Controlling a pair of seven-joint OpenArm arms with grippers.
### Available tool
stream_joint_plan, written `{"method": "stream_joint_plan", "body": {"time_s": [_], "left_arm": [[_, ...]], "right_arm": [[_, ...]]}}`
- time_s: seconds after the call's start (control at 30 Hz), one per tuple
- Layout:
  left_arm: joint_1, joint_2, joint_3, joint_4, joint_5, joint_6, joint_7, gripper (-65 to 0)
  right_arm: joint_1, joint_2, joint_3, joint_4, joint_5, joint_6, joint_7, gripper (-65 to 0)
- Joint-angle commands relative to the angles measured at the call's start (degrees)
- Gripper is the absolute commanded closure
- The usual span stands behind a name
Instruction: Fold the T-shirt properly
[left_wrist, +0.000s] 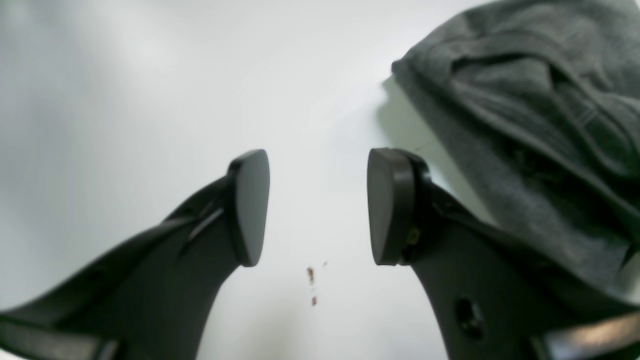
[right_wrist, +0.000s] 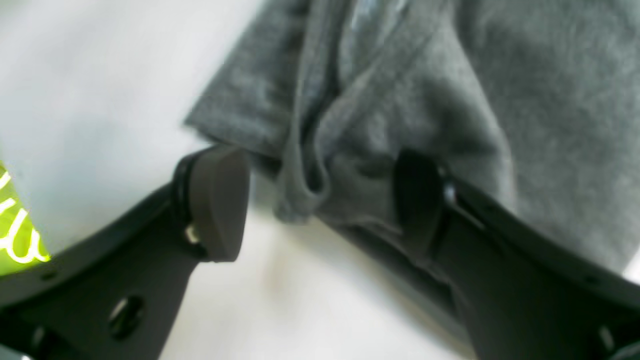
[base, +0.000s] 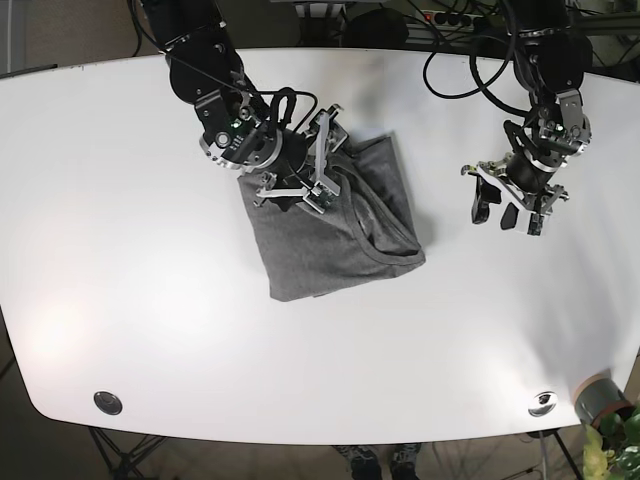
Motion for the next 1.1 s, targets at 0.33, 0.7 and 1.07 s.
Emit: {"method": "stream_joint_plan", "body": {"time_s": [0.33,0.7,1.07], "left_arm": [[-0.55,-0.51,-0.18,1.02,-0.69,0.02,-1.27,-29.3],[-0.47,-0.51,-0.26,1.02,-0.69,0.02,-1.27,-29.3],[-0.82,-0.51,-0.26,2.43,-0.87,0.02,-1.27,-29.3]], "right_arm": [[1.1,-0.11,-1.91,-8.89,0.66,0.38,9.41,-15.5],[0.75,-1.78,-1.91,1.05,1.37,0.21,4.31,-3.3],[2.15,-9.61,-2.0,-3.52,0.93,0.29,0.97,-3.3]]}}
